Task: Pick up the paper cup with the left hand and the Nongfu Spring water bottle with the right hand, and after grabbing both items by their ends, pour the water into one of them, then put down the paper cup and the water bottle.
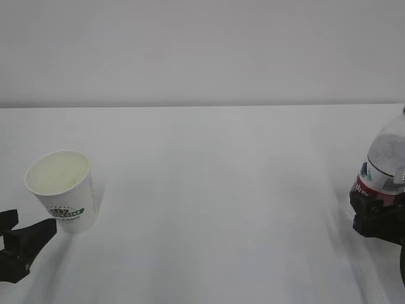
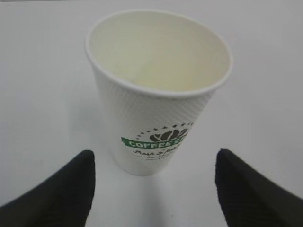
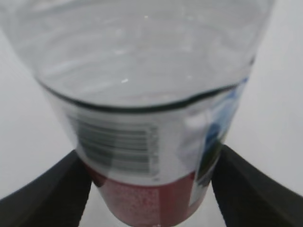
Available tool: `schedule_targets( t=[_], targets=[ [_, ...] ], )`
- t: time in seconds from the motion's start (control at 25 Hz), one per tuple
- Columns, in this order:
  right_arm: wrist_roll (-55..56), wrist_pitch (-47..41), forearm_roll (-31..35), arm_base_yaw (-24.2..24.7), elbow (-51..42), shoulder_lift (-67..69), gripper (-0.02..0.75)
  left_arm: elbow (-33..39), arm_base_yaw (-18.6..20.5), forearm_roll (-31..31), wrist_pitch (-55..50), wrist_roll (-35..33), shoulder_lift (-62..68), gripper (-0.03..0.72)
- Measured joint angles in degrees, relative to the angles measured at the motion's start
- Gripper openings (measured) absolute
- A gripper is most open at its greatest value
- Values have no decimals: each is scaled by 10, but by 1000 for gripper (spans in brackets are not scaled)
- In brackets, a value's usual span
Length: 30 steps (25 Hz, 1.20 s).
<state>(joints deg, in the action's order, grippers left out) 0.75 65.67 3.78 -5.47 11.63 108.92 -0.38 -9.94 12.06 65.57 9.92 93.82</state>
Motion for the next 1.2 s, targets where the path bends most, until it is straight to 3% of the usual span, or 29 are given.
schedule_targets(
  t=[0.4, 0.68, 1.2],
  targets=[
    [3, -4, 1, 0, 32, 0, 592, 0, 0, 3, 1, 0, 0, 598],
    [17, -1, 8, 0, 40, 0, 669, 0, 0, 3, 2, 0, 0, 598],
    [17, 0, 12, 0, 105, 3, 671, 0, 0, 3, 2, 0, 0, 596]
  ],
)
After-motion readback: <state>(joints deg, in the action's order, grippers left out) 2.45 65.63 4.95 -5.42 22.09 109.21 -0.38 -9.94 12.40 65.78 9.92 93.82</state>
